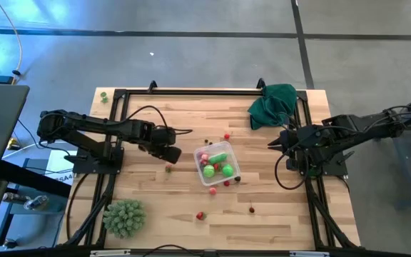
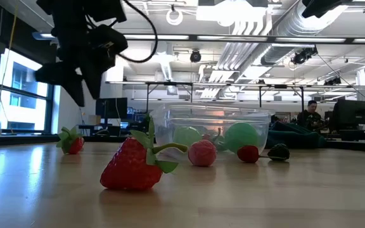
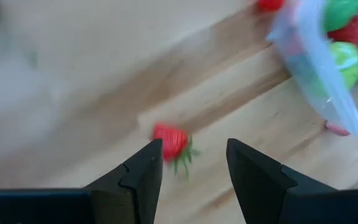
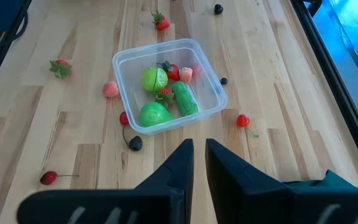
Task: Pick and placing Produce into tupperware
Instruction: Put the red strawberry into the transparent container
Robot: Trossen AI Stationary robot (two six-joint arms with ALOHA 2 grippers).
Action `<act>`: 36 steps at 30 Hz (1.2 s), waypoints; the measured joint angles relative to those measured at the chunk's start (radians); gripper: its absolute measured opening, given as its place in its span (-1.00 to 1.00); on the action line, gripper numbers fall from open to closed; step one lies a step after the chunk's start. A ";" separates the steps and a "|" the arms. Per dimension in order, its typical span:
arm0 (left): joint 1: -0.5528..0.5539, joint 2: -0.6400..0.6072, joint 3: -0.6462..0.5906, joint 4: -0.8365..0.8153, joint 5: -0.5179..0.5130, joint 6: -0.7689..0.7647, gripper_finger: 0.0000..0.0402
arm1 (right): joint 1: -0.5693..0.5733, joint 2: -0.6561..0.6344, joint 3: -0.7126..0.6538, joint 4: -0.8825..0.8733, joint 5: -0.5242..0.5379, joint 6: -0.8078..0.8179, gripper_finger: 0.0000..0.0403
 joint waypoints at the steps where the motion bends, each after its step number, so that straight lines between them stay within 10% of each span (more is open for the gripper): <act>1: 0.000 0.003 0.000 -0.013 0.017 -0.059 -0.18 | 0.000 0.000 0.000 0.000 0.000 0.000 -0.84; 12: 0.000 0.149 0.000 -0.020 0.194 -0.379 -0.17 | 0.000 0.000 0.000 0.000 0.000 0.000 -0.84; 36: 0.000 0.220 0.000 0.040 0.112 -0.430 0.16 | 0.000 0.000 0.000 0.000 0.000 0.000 -0.84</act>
